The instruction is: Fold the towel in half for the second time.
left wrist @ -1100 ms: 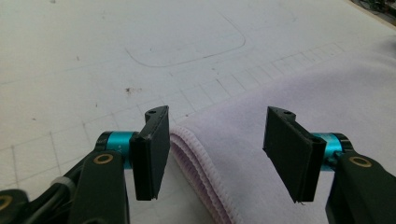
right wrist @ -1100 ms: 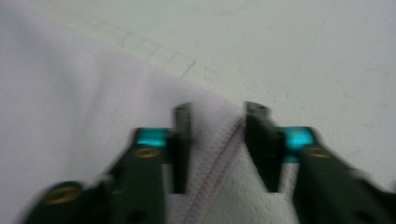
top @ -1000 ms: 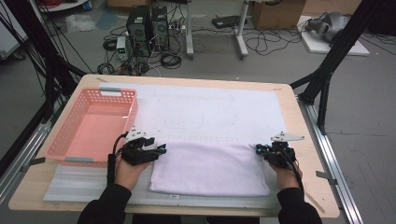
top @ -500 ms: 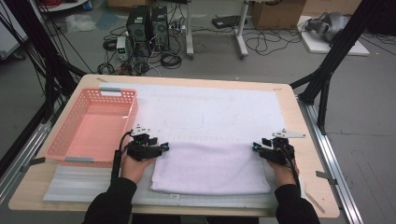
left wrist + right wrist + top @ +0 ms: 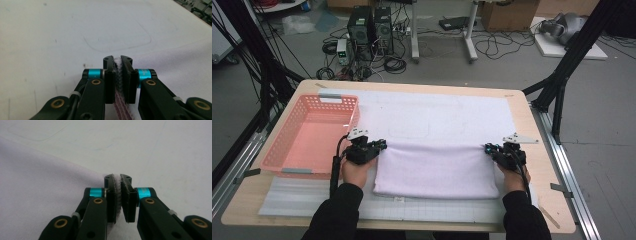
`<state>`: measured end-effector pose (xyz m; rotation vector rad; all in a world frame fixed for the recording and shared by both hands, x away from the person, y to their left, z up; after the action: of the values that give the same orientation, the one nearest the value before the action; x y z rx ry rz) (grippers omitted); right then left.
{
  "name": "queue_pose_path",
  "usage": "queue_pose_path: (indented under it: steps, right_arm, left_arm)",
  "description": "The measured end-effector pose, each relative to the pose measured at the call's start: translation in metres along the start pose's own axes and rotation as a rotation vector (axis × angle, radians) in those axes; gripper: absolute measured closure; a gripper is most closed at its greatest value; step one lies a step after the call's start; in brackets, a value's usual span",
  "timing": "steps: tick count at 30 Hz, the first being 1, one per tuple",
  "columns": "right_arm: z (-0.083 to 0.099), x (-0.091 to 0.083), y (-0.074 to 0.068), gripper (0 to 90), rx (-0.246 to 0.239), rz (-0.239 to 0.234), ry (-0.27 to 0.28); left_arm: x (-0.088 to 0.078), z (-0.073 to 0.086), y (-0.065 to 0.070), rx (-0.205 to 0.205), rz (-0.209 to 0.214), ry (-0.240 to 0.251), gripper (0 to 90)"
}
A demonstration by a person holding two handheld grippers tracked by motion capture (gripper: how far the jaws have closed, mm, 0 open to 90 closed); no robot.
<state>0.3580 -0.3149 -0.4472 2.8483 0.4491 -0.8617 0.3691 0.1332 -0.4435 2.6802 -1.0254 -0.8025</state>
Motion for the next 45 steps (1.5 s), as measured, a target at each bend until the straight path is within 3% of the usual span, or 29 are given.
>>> queue_pose_path:
  steps: [4, 10, 12, 14, 16, 19, 22, 27, 33, 39, 42, 45]
  right_arm:
    - [-0.005, 0.013, 0.005, 84.0, 0.020, 0.025, -0.009]
    - [-0.015, 0.031, 0.003, 83.7, 0.033, 0.071, -0.030]
    - [-0.015, 0.035, 0.001, 81.1, 0.032, 0.072, -0.042]
    - [-0.015, 0.035, 0.001, 69.2, 0.044, 0.071, -0.044]
    - [-0.015, 0.028, 0.003, 62.1, 0.067, 0.069, -0.024]
    - [-0.015, 0.012, 0.006, 53.2, 0.076, 0.063, 0.016]
    - [-0.010, -0.006, 0.003, 52.1, 0.060, 0.021, 0.040]
    - [0.003, -0.033, -0.007, 52.3, 0.038, -0.064, 0.062]
    - [0.018, -0.051, -0.019, 53.5, -0.040, -0.088, 0.033]
    - [0.035, -0.058, -0.023, 55.4, -0.054, -0.116, -0.018]
    - [0.044, -0.058, -0.022, 55.6, -0.064, -0.133, -0.051]
    - [0.053, -0.059, -0.023, 56.1, -0.107, -0.112, -0.096]
  left_arm:
    - [0.013, -0.010, -0.005, 0.005, -0.036, -0.023, 82.1]
    - [0.023, -0.007, -0.011, 0.020, -0.072, -0.034, 79.9]
    - [0.023, -0.007, -0.010, 0.038, -0.076, -0.036, 68.7]
    - [0.016, -0.008, -0.008, 0.015, -0.051, -0.015, 54.4]
    - [0.009, -0.008, -0.004, 0.029, -0.024, 0.004, 52.5]
    - [-0.001, -0.005, 0.003, 0.039, 0.014, -0.005, 49.9]
    - [-0.010, -0.003, 0.012, 0.068, 0.048, 0.003, 49.7]
    - [-0.019, 0.012, 0.027, 0.118, 0.106, -0.033, 53.4]
    - [-0.026, 0.030, 0.034, 0.127, 0.149, -0.072, 58.5]
    - [-0.033, 0.042, 0.038, 0.139, 0.164, -0.096, 63.7]
    - [-0.033, 0.050, 0.038, 0.170, 0.141, -0.141, 66.4]
    - [-0.034, 0.053, 0.038, 0.195, 0.120, -0.151, 69.4]
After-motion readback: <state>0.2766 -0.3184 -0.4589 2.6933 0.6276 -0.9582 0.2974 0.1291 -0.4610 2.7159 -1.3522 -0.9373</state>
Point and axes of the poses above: each handheld gripper's, and its own axes: x roughly forward along the jaws, z roughly out of its underside, y roughly to its right, the point moved 2 cm from there along x, roughly forward along the jaws, and after that the axes turned 10 degrees about z, right-handed, at the moved point
